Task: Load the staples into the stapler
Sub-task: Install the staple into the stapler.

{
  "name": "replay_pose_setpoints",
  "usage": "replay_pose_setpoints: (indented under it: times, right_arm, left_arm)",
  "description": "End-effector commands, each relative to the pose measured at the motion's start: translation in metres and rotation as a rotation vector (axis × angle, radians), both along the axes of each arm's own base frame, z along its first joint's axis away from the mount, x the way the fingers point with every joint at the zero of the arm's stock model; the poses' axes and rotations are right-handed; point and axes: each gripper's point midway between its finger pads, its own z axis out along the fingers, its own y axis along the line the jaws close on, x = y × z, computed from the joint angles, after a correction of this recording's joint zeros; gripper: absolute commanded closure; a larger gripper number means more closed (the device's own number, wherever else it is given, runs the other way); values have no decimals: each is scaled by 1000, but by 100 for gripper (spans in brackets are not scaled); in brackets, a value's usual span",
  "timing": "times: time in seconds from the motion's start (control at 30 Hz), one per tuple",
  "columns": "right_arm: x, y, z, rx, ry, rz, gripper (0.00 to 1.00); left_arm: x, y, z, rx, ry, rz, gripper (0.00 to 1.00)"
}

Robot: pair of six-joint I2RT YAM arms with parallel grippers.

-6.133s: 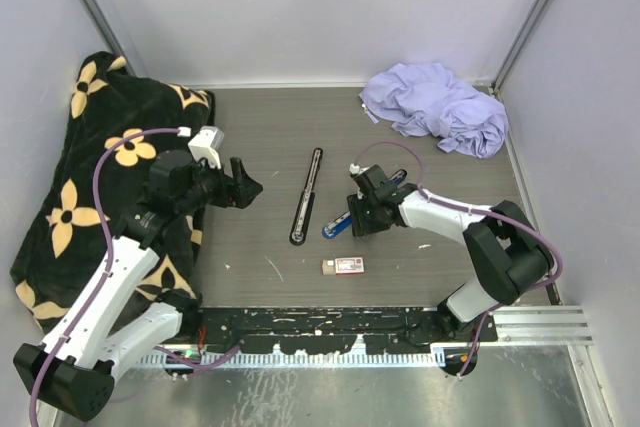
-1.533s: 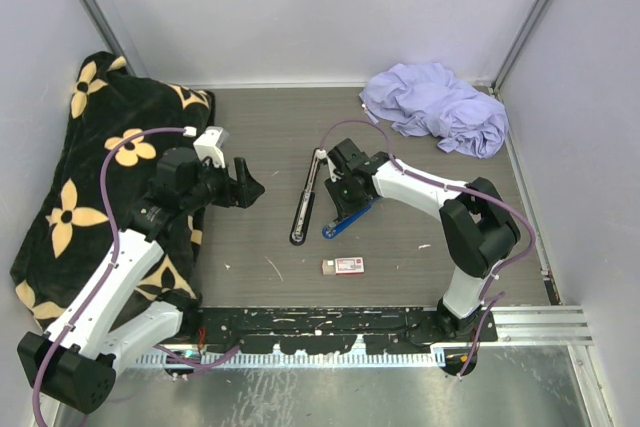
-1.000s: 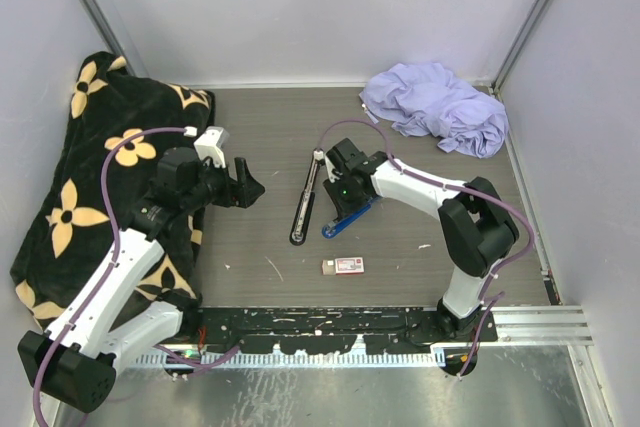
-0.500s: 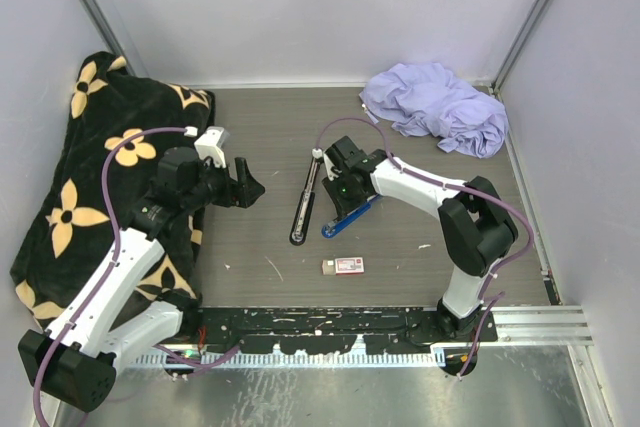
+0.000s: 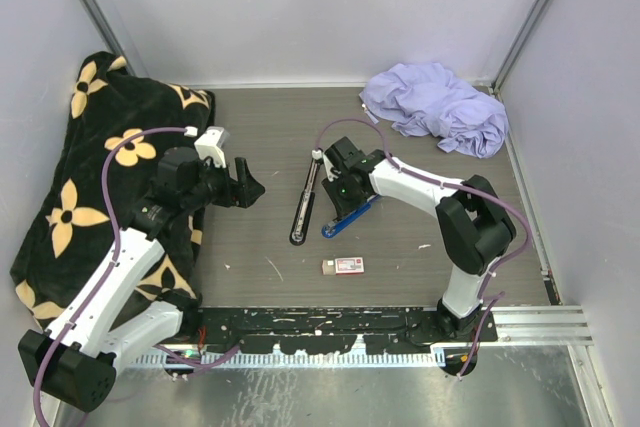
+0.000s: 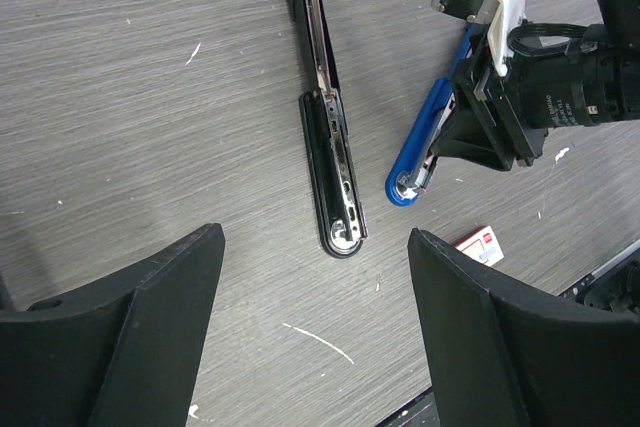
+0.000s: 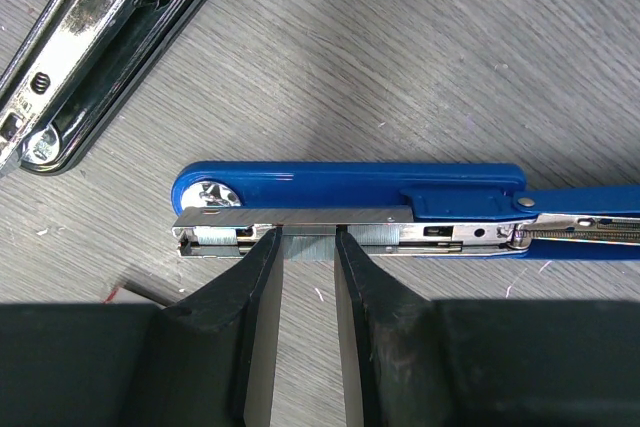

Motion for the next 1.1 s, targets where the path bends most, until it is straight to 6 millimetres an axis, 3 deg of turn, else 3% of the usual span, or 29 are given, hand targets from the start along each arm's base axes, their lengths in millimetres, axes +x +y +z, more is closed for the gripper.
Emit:
replay_pose_setpoints:
  times: [0.0,0.4,1.07]
  right_arm:
    - [7,6,5,16,-28,15,75]
    - [5,4,-2,11,-20,7,75]
    - [5,3,-4,4,-22,2,65]
  left_arm:
    - [4,-1,12,-12,-41,-7,23]
    - [5,-1,12,-12,-41,-5,23]
    - [5,-2,12,-13,-40,-8,23]
